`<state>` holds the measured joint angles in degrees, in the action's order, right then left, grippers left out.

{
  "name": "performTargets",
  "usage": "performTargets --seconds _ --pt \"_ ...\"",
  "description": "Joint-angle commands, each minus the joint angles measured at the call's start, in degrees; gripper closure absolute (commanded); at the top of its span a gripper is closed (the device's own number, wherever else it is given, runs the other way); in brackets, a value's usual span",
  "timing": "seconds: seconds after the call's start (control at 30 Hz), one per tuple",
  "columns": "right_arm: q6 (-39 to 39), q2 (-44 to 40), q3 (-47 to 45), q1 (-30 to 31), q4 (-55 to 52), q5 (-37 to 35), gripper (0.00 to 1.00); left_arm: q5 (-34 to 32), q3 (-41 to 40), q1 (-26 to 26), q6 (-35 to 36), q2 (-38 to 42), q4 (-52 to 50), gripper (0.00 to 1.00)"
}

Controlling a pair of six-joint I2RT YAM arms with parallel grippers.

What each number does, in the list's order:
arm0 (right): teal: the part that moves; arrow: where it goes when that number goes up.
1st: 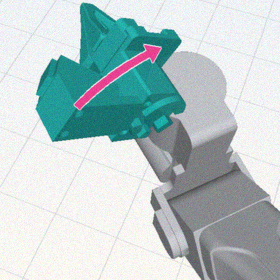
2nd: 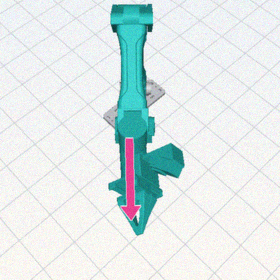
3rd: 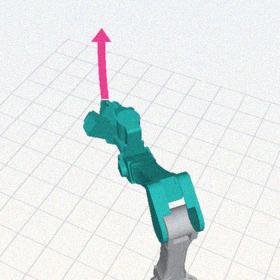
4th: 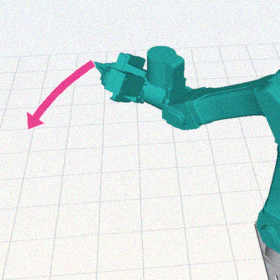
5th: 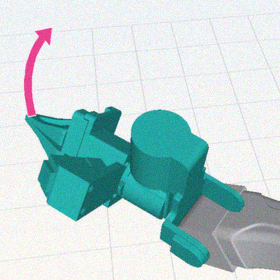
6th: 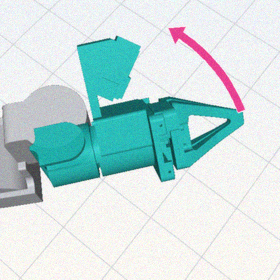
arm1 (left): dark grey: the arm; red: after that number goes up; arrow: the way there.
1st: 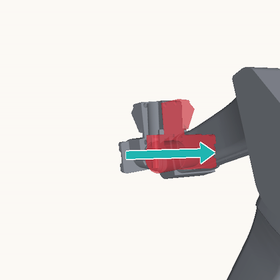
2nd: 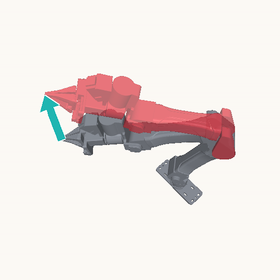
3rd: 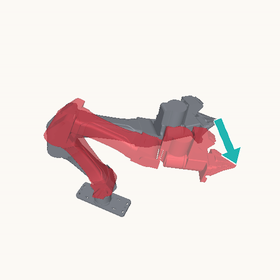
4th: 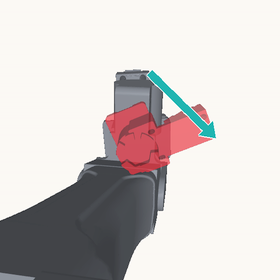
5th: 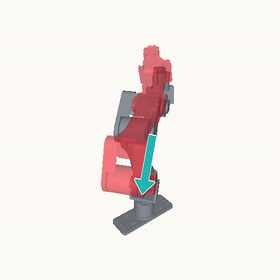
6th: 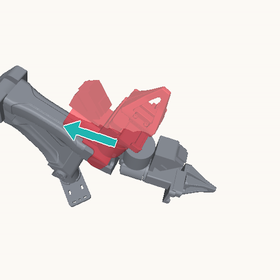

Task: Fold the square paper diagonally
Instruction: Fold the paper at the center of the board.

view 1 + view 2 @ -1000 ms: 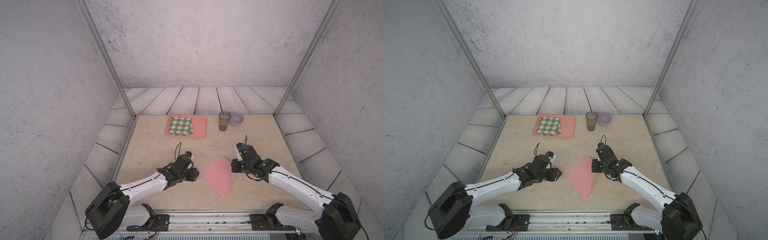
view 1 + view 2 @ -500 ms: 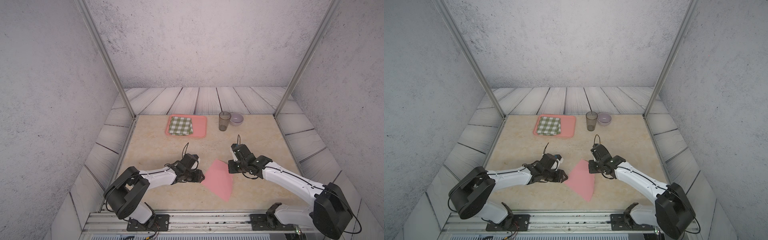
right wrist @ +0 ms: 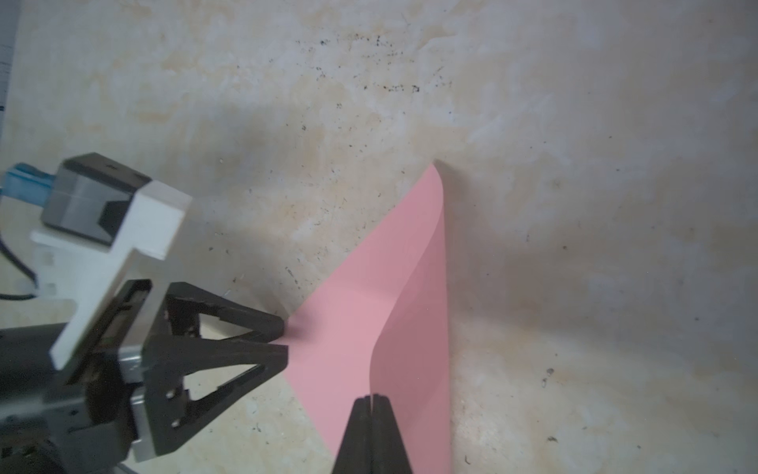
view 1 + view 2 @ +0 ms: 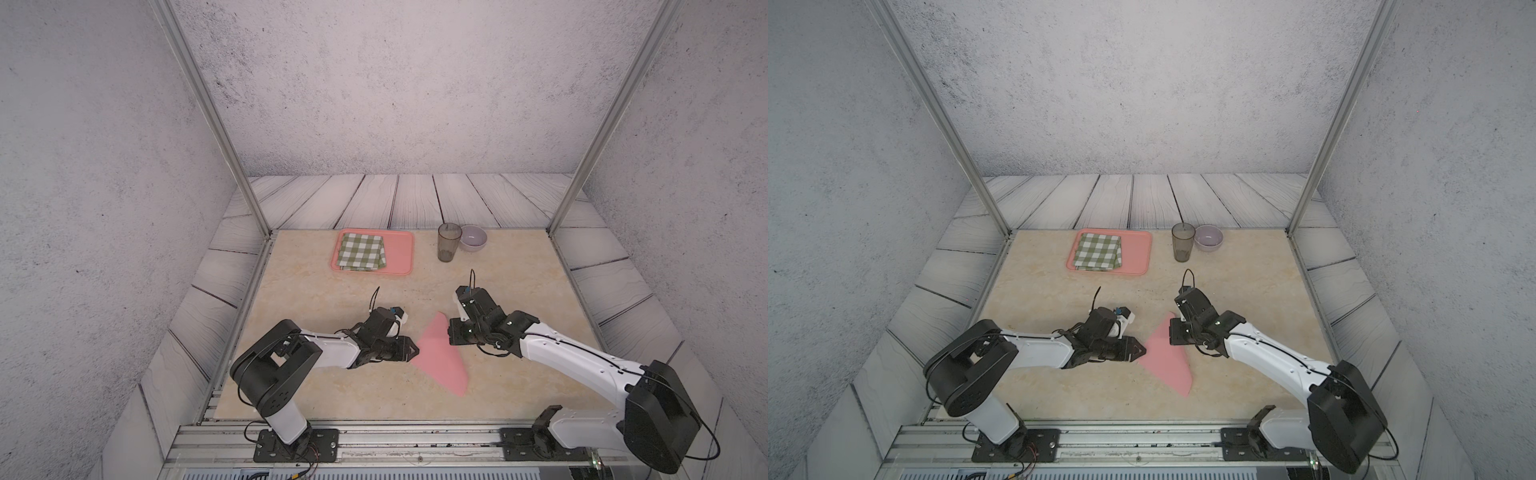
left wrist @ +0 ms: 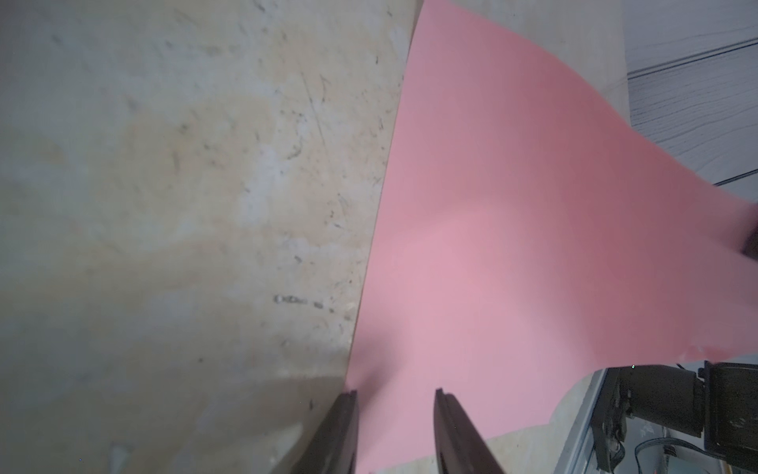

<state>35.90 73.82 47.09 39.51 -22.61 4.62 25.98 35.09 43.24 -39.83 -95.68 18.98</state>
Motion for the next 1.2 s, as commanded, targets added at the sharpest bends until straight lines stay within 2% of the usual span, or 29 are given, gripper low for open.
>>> performTargets --seconds 0.0,0.27,0.53,0.7,0.93,1.1,1.17 --pt "4.3 1.0 -2.4 0.3 5.7 5.4 1.00 -3.0 -2.9 0.3 -1.3 -3.1 -3.2 0.63" --pt "10.5 6.3 -8.6 0.5 19.1 11.8 1.00 -4.1 -3.6 0.6 -1.8 -3.1 -1.2 0.63" --pt "12.8 10.2 -10.7 0.5 24.8 11.7 0.99 -4.3 -3.5 1.2 -1.5 -4.3 -0.5 0.64" --pt "13.6 11.3 -11.2 0.5 26.4 11.8 0.92 -4.4 -3.9 1.5 -1.5 -4.5 0.8 0.64" --pt "16.9 14.7 -13.5 0.5 34.1 12.8 0.86 -3.8 -4.4 1.8 -1.1 -4.4 2.7 0.63" --pt "18.4 15.4 -15.1 0.5 37.8 12.1 0.78 -3.5 -5.0 2.3 -0.4 -4.1 3.8 0.61" --pt "18.7 15.8 -15.3 0.5 38.6 12.0 0.78 -3.4 -5.5 2.5 -0.1 -3.5 4.3 0.59"
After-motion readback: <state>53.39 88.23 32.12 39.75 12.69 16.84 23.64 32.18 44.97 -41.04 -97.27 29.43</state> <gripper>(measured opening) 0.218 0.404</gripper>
